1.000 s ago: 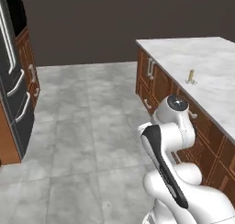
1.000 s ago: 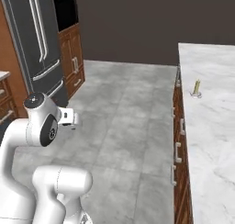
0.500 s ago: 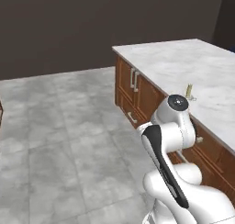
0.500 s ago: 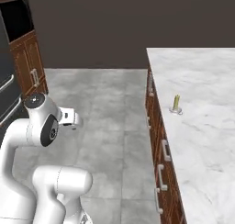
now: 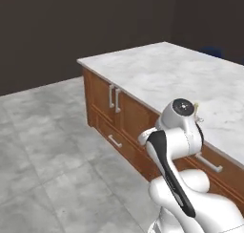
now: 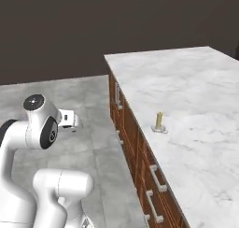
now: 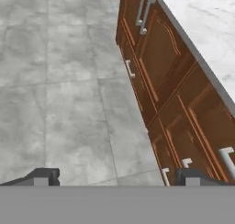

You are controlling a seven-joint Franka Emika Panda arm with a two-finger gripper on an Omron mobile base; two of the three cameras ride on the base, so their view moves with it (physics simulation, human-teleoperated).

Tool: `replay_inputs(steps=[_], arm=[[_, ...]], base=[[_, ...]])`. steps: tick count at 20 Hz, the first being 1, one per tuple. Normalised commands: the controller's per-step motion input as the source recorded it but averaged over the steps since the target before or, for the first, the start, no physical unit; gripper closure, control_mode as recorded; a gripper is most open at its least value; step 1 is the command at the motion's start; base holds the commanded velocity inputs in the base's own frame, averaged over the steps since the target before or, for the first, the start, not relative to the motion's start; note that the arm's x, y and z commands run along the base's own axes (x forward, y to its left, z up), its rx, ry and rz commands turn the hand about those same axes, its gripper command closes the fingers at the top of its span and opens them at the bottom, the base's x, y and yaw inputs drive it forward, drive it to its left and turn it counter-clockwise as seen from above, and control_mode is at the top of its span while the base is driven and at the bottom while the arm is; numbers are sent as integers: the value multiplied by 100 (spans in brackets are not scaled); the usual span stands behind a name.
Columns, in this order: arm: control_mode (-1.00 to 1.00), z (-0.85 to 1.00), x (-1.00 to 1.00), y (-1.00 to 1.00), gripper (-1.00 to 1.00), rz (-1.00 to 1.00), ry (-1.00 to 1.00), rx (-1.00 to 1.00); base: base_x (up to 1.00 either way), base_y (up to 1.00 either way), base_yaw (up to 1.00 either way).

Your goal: Pick the candle and candle from the dining table and place them in the open cabinet. Close the cabinet after placing the objects.

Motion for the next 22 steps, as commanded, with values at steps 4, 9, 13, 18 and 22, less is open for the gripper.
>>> replay_inputs(steps=[4,9,13,18,22], arm=[[100,0,0,0,-100,0,0,0],[100,0,0,0,-100,0,0,0],[100,0,0,0,-100,0,0,0],[100,0,0,0,-100,0,0,0],[100,0,0,0,-100,0,0,0]], base=[[34,67,-64],[0,82,-66],[0,90,-62],[2,67,-55],[9,55,-48]])
